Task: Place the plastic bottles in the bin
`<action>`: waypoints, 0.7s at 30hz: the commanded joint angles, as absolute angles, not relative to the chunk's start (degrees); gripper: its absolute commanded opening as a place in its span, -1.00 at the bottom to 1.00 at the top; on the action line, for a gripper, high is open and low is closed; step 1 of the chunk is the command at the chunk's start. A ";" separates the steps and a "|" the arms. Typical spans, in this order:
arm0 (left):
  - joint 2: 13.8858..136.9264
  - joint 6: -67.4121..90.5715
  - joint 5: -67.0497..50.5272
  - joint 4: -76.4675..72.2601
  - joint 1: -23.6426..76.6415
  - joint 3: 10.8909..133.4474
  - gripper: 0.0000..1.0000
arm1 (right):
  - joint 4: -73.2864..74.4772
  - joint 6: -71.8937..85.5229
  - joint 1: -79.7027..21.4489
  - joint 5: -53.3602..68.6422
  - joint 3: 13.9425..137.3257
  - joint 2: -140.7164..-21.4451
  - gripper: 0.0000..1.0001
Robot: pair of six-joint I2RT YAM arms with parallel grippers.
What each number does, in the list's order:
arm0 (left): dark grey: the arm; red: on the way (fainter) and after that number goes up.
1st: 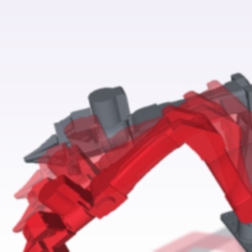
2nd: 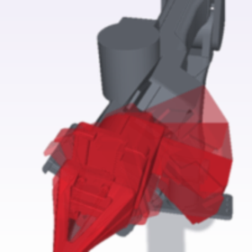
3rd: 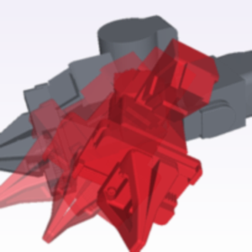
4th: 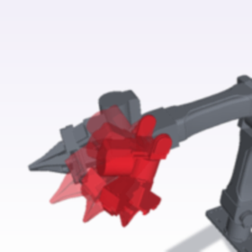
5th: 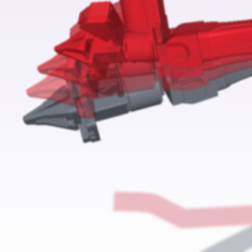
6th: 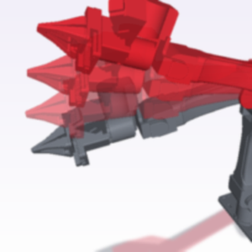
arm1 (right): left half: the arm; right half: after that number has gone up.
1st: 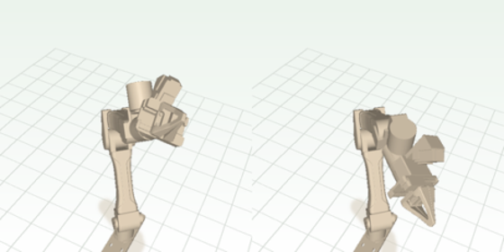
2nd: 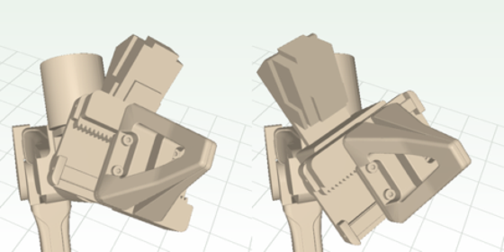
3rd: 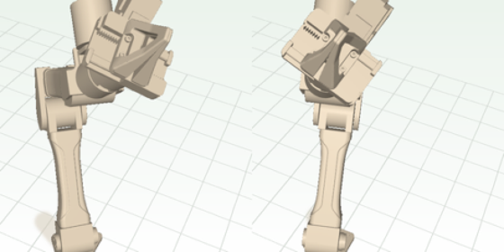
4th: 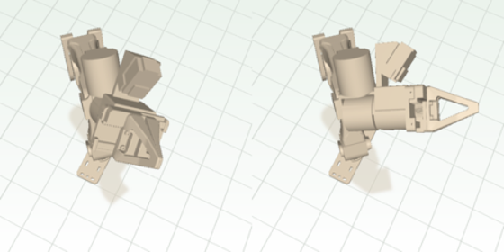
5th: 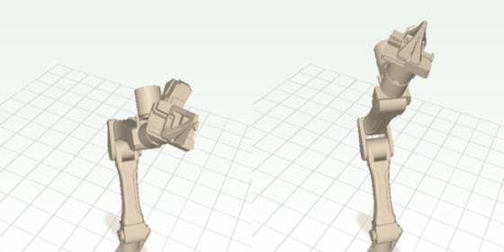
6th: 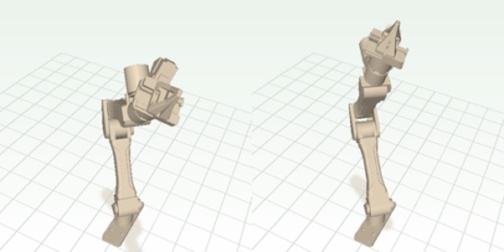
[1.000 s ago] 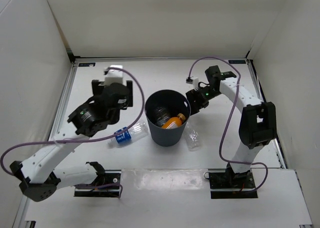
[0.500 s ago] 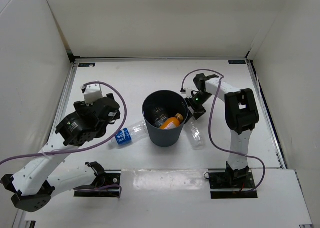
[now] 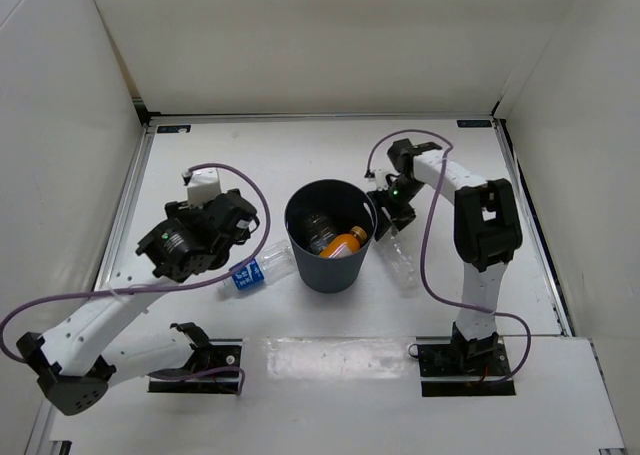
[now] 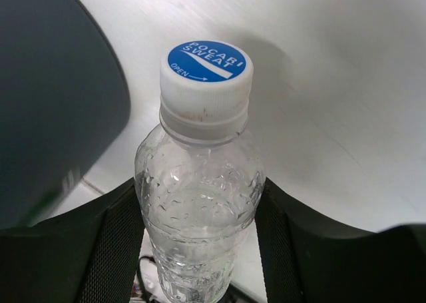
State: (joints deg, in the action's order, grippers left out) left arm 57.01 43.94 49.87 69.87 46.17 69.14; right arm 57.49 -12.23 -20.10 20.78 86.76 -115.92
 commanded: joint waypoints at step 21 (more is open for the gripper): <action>68.38 57.21 38.51 57.39 37.36 63.37 1.00 | 30.23 2.40 -8.50 69.86 109.17 -85.79 -1.00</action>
State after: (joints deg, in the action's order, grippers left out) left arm 70.54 56.80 41.58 61.52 37.98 64.14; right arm 38.87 0.95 -4.97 60.14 113.08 -86.96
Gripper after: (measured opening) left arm 0.999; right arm 0.632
